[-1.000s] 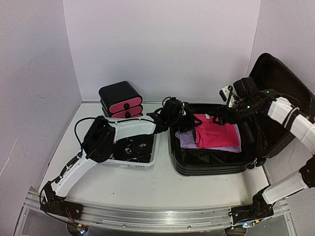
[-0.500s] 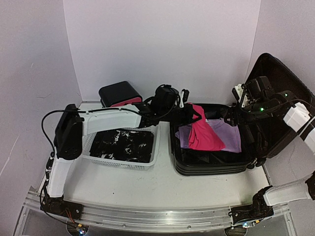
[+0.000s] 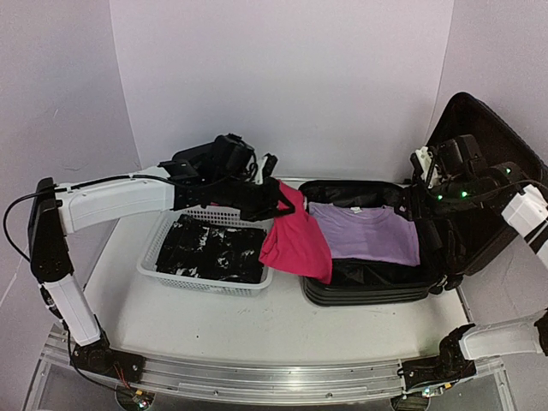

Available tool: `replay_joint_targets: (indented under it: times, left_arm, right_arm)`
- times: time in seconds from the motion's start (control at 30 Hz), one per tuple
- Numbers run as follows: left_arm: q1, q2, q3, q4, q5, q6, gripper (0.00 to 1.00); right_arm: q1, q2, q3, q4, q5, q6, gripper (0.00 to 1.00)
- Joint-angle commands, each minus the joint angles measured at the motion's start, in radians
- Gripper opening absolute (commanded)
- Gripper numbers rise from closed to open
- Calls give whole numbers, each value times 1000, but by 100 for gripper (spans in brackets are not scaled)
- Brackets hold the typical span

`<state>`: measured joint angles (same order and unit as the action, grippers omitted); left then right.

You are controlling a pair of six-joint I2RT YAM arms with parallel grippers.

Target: Open, take out, and arrange the luggage

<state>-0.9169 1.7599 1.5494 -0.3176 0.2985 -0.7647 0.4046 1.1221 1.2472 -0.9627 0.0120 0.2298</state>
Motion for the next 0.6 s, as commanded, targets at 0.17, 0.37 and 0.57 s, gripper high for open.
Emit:
replay_joint_targets:
  times: [0.17, 0.37, 0.57]
  left_arm:
    - [178, -222, -197, -139, 54, 118, 0]
    - [265, -221, -231, -193, 146, 162, 0]
    - [346, -194, -242, -242, 199, 228, 0]
  right_arm:
    - [2, -47, -14, 13, -32, 29, 66]
    - [2, -51, -10, 9, -35, 32, 66]
    - [2, -56, -10, 4, -28, 34, 65]
